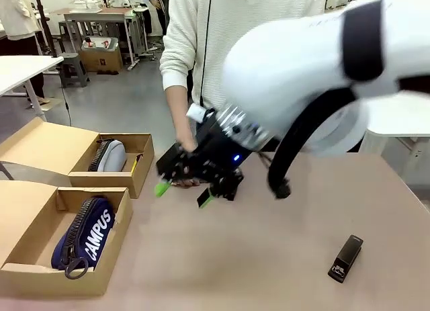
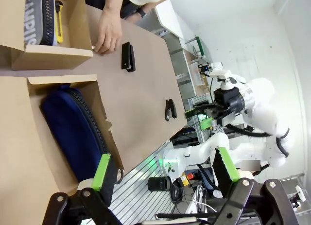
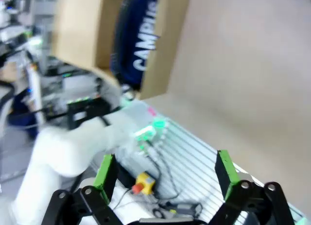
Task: Place items inside the box.
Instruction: Pick up a Pencil pouch or Stapler and place it inside the Mailer Box closest to the robot.
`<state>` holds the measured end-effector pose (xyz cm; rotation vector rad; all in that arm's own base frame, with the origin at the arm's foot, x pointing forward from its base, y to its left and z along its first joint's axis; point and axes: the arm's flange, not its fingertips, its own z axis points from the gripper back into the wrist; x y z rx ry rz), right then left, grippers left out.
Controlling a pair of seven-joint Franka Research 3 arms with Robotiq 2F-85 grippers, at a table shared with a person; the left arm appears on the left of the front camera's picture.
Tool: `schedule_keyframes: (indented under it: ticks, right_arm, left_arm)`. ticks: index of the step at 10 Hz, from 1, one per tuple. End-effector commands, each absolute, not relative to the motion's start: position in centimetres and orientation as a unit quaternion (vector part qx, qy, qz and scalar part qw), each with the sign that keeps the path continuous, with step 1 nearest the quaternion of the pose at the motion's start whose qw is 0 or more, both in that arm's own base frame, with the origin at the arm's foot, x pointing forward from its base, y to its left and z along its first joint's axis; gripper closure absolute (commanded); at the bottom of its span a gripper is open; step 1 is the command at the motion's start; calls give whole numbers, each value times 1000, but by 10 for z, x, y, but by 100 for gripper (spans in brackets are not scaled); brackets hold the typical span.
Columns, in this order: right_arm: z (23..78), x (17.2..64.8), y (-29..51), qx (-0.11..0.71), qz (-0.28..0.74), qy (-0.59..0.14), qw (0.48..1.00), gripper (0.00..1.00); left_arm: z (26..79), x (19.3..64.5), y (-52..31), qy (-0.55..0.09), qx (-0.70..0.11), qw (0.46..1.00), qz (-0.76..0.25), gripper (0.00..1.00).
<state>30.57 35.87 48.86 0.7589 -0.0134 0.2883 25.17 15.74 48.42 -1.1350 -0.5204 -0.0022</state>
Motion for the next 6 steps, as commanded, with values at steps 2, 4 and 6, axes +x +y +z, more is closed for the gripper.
schedule_keyframes:
  ticks: [2, 4, 6]
  right_arm:
    - [523, 279, 191, 480, 88, 105, 867, 0]
    - [526, 260, 107, 488, -14, 69, 870, 0]
    - [505, 254, 20, 528, -79, 14, 846, 0]
  left_arm:
    - [485, 252, 157, -250, -535, 807, 1, 0]
    - [485, 252, 157, -250, -535, 807, 1, 0]
    - [485, 252, 157, -250, -535, 807, 1, 0]
